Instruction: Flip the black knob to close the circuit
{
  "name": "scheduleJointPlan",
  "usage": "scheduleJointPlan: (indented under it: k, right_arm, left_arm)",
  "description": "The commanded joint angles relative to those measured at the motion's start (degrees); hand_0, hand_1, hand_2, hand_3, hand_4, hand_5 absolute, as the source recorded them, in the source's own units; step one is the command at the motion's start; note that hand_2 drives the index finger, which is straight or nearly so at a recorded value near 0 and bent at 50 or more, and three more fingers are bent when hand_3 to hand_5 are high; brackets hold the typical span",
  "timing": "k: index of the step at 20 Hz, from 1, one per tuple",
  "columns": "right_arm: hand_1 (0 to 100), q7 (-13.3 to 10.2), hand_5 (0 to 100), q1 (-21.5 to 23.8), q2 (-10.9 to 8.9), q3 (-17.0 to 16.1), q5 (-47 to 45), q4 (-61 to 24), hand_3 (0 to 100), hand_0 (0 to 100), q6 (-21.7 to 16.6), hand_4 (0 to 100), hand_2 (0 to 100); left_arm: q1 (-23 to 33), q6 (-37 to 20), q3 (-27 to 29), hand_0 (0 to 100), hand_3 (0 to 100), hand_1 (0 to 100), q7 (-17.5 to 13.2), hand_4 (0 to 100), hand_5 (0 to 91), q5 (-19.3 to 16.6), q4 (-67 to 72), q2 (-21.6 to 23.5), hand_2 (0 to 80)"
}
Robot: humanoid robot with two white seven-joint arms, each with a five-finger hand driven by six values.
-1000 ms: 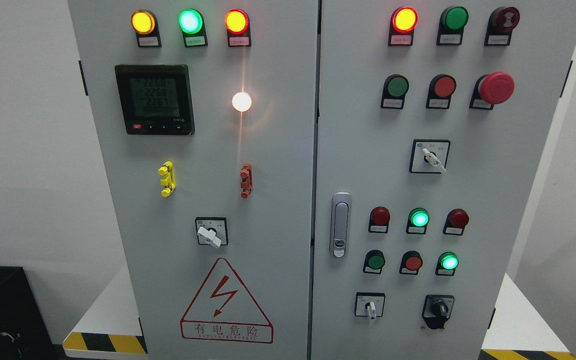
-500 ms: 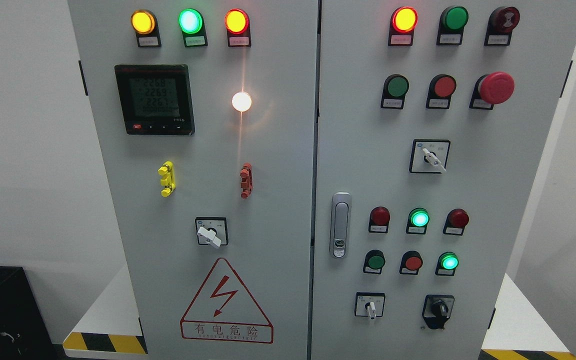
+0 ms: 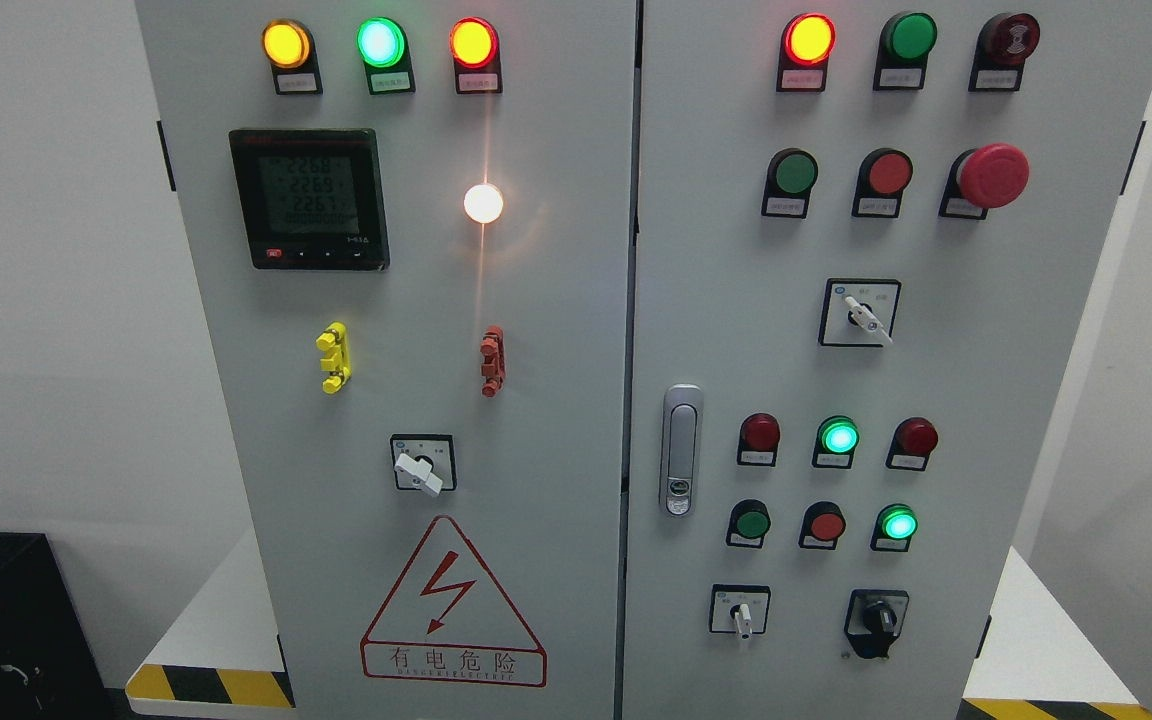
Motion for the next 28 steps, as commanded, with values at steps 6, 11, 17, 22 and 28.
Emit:
scheduleJointPlan:
  k: [6, 11, 17, 22, 28]
  right_arm:
    - [0, -1.12, 100, -0.15, -0.02, 2.61, 9.02, -20.56, 100, 0, 5.32, 96, 88]
    - [0, -0.42, 100, -0.41, -0.02, 3.23, 14.56, -26.11, 100, 0, 9.18, 97, 89]
    - [0, 1.26, 100, -0.41, 0.07, 3.05, 20.71, -31.65, 100, 0, 10.59, 99, 91]
    - [0, 3.01, 100, -1.90, -0.02, 2.70, 24.40, -34.55, 100, 0, 11.13, 100, 94]
    - [0, 5.48, 100, -4.36, 0.59, 3.05, 30.47, -37.54, 100, 0, 15.60, 100, 94]
  left_arm:
    - [1.32, 0.00, 0.00, 12, 0, 56, -0.03, 0, 0.0, 0.00, -1.67, 0.00, 0.0]
    - [1.32, 0.00, 0.00, 12, 0, 56, -0.03, 0, 0.0, 0.00, -1.67, 0.00, 0.0]
    - [1.32, 0.00, 0.00, 12, 0, 56, -0.03, 0, 0.0, 0.00, -1.67, 0.00, 0.0]
    - [1.32, 0.00, 0.00, 12, 0, 56, -0.03, 0, 0.0, 0.00, -1.67, 0.00, 0.0]
    - [1.32, 0.00, 0.00, 12, 0, 56, -0.03, 0, 0.0, 0.00, -1.67, 0.00, 0.0]
